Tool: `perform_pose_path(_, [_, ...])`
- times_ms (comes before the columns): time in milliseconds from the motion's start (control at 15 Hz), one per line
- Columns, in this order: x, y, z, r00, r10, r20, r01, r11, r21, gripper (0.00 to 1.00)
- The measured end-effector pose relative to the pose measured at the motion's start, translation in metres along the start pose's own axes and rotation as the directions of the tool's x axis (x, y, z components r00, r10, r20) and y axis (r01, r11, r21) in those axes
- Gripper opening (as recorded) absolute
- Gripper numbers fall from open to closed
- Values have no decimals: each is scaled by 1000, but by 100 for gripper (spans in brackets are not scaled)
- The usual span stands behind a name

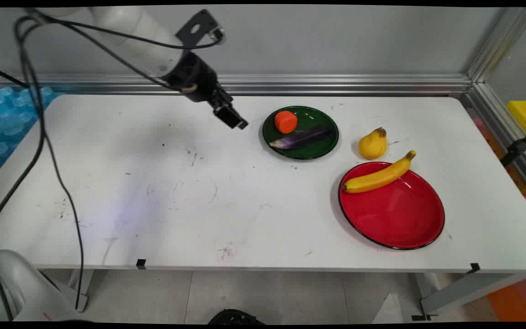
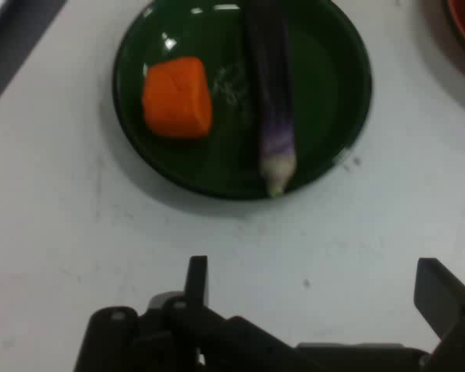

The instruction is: Pick up the mandarin from the green plate

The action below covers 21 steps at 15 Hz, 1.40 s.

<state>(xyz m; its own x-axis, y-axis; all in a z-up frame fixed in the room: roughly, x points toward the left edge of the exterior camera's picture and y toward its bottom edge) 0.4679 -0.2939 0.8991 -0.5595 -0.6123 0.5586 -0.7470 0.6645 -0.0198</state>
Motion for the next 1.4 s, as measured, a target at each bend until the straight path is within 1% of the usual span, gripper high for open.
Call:
perform_pose_path(333, [27, -11, 42, 1000, -30, -4, 30, 999, 34, 100])
perform_pose_path(533, [39, -17, 63, 999, -37, -1, 37, 998, 46, 100])
perform_pose_path(800, [60, -28, 99, 999, -40, 8, 39, 997, 62, 100])
perform_pose_path(1067, [77, -38, 135, 999, -30, 32, 28, 997, 68, 100])
perform_pose_path(1400, [91, -48, 175, 997, -16, 69, 11, 998, 67, 100])
